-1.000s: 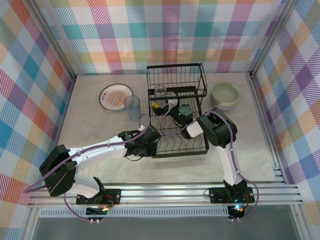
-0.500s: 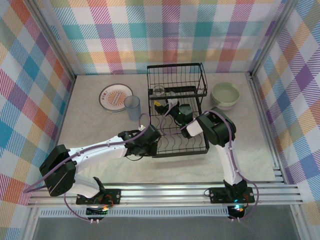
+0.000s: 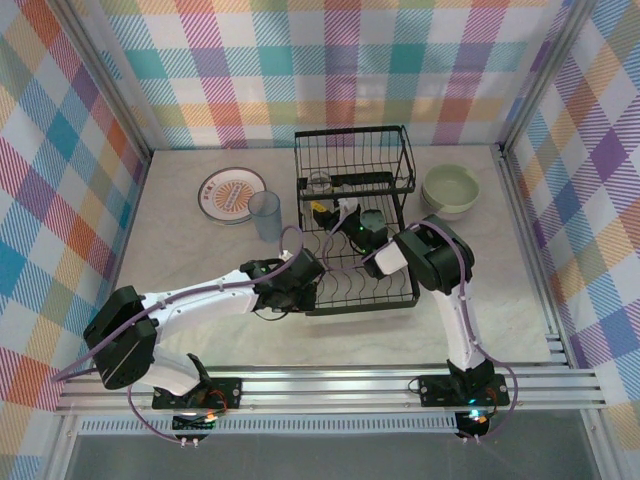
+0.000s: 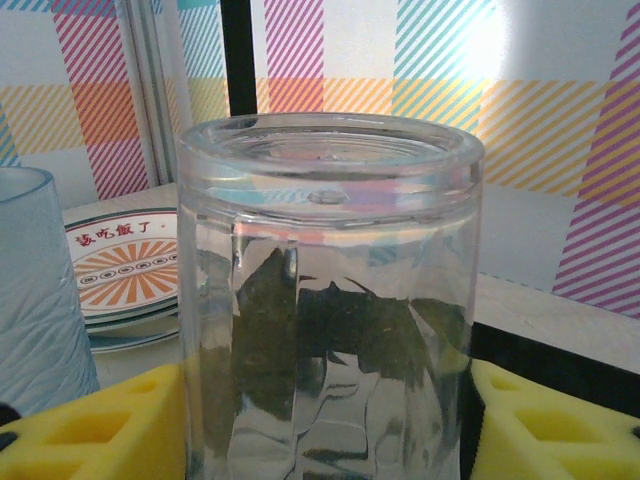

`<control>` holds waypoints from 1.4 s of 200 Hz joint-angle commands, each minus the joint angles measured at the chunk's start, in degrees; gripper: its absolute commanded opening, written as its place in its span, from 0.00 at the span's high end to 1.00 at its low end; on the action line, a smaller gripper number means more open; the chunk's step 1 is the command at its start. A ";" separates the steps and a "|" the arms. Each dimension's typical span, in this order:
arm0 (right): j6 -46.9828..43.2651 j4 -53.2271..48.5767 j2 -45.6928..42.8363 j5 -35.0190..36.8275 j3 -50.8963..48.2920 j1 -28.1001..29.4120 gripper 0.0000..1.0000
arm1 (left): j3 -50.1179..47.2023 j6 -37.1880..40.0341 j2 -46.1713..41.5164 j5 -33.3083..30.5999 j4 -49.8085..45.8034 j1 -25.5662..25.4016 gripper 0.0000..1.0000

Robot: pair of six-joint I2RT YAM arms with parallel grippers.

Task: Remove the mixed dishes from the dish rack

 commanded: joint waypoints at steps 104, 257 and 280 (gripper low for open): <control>4.19 2.42 -8.80 1.30 -10.07 -0.75 0.46 | 1.02 1.30 1.45 3.47 3.28 2.63 1.00; 5.67 2.42 -26.32 5.24 -28.38 1.43 0.48 | 1.16 5.92 2.20 4.74 6.73 5.33 1.00; 6.51 2.42 -28.95 6.10 -31.19 1.63 0.48 | 0.76 6.65 1.40 4.67 6.97 5.73 1.00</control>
